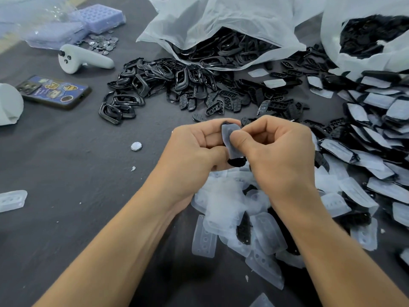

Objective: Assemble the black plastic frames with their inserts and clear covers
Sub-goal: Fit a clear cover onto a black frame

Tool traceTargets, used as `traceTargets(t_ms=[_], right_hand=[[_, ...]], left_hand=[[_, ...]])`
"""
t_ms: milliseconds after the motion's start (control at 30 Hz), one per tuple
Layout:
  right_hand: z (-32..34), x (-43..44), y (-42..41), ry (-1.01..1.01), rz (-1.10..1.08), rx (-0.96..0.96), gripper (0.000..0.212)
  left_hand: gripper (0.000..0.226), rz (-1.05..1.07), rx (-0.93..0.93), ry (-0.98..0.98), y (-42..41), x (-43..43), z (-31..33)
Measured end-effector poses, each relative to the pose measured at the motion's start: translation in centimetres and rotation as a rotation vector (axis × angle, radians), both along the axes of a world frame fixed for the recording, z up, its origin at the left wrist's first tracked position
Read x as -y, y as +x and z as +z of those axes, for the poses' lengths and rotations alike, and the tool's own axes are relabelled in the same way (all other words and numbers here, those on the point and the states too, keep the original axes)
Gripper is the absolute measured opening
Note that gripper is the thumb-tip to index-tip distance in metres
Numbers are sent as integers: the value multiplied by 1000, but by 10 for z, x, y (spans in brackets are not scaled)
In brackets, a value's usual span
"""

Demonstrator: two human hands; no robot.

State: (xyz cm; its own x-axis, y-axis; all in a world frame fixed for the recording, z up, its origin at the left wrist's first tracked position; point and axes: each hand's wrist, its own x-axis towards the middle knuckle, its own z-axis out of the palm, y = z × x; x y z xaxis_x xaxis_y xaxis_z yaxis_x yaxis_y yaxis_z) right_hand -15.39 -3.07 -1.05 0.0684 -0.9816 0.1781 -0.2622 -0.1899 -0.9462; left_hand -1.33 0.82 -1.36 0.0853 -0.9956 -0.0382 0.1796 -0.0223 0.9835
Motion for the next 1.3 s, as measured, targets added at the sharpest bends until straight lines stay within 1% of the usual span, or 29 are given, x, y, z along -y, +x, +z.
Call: traceTargets(t_ms=[67, 167, 300, 367, 533, 667, 733, 767, 900, 1033, 1100, 1300], right_hand=[[0, 1, -2, -1, -3, -16, 16], [0, 2, -2, 4, 5, -30, 17], [1, 1, -1, -18, -38, -32, 16], [2, -1, 0, -32, -52, -44, 17], [0, -1, 2, -34, -79, -67, 25], [-5, 0, 3, -1, -32, -124, 32], [-5, 3, 2, 10, 14, -95, 33], [-5, 4, 0, 23, 43, -58, 31], [-4, 7, -3, 12, 99, 9, 9], [-6, 7, -3, -5, 116, 24, 12], [-7, 7, -4, -17, 126, 13, 14], [-6, 7, -5, -26, 147, -24, 15]], left_hand=[[42, -32, -66, 12, 0, -1, 1], [41, -49, -151, 35, -1, -2, 3], [35, -53, -225, 59, -2, -3, 4], [32, -40, -231, 58, -3, -4, 4], [34, 25, -206, 52, -5, -4, 4], [32, 100, -179, 44, -6, -2, 4], [29, 130, -165, 39, -8, -1, 4], [28, 144, -157, 38, -9, -1, 5], [30, 179, -85, 60, -9, -1, 5], [24, 212, 23, 53, -6, -1, 5], [18, 251, 25, 61, -4, -1, 6], [22, 273, 45, 88, -3, 0, 7]])
